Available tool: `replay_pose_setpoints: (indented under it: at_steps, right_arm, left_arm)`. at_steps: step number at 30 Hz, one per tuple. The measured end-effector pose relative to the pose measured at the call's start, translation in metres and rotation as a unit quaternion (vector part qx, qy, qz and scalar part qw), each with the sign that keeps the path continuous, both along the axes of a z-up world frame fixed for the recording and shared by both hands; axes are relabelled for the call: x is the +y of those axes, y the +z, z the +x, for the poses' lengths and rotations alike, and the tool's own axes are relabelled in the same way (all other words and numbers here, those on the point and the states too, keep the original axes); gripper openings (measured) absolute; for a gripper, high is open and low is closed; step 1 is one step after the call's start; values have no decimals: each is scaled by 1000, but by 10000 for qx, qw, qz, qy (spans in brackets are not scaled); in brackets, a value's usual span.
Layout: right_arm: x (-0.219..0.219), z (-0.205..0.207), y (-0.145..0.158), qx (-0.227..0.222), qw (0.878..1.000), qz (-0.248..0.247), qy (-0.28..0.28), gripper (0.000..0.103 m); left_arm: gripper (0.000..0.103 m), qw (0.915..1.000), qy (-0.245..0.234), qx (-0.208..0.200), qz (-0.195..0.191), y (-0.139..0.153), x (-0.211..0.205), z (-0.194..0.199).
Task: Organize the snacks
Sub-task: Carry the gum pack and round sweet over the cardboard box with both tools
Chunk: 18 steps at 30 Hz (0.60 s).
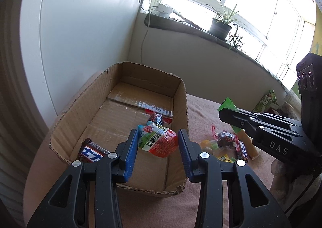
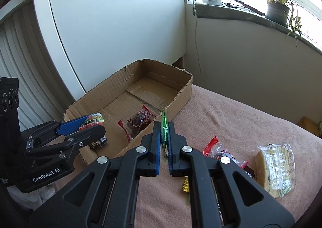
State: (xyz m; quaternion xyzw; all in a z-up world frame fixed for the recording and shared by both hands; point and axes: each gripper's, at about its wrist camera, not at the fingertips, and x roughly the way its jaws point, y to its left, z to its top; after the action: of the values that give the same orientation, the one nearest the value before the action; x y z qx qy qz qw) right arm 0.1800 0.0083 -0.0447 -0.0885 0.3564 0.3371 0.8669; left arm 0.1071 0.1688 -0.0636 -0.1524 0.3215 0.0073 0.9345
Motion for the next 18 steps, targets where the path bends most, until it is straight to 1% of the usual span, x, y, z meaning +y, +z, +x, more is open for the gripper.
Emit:
replay_pose_setpoints:
  at_steps: [18]
  right_arm:
    - [55,3,-5,158,9990,-5,421,6]
  left_arm:
    - [38,9996,262,68,18,-5,34,6]
